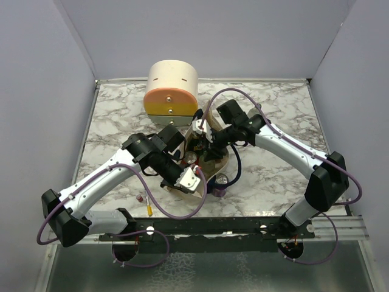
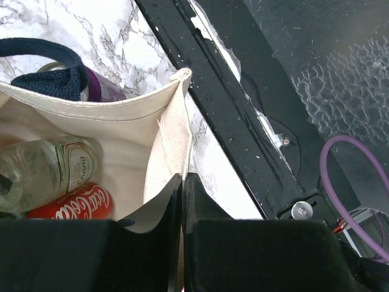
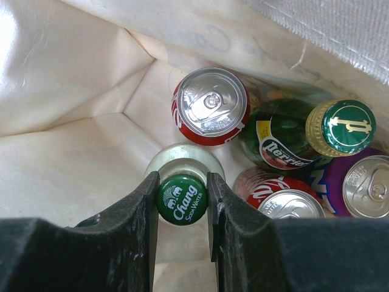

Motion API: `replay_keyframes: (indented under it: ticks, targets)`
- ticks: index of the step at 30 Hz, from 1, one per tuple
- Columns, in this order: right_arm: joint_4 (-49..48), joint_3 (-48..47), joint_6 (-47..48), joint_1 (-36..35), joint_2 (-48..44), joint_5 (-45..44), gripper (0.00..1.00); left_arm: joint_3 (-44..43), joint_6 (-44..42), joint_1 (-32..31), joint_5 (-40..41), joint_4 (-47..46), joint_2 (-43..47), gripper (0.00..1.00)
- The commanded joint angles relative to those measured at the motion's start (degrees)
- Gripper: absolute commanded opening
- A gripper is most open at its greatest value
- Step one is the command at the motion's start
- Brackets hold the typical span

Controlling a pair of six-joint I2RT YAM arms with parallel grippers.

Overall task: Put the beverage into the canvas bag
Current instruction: Place the drink in the canvas bag.

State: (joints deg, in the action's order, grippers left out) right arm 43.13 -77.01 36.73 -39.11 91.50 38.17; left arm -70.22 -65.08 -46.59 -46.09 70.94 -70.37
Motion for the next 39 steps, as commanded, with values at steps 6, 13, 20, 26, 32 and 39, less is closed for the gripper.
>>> replay_keyframes:
  ticks: [6,13,20,26,32,39]
  targets:
    - [7.0,-4.5,5.9,-0.1,4.4,-8.7,0.03,1.5,0.0,0.5,-0.2,1.5,-1.0,0.0]
    - [10.6,-6.2,5.8,-0.1,5.8,-10.0,0.11,1.0,0.5,0.9,-0.4,2.1,-1.2,0.0]
    - [8.5,-8.2,2.6,-0.1,5.0,-11.5,0.02,0.3,0.2,0.9,0.1,2.8,-1.7,0.0]
    - [2.5,-7.5,0.9,-0.1,1.0,-10.4,0.01,0.1,-0.1,0.9,0.5,2.6,-2.0,0.0]
    - [-6.6,0.3,3.0,-0.1,-4.9,-5.9,0.01,0.6,0.0,1.0,0.5,2.0,-1.9,0.0]
    - [-9.3,2.5,2.5,-0.1,-3.8,-3.4,0.01,1.0,0.1,1.1,0.8,1.7,-1.7,0.0]
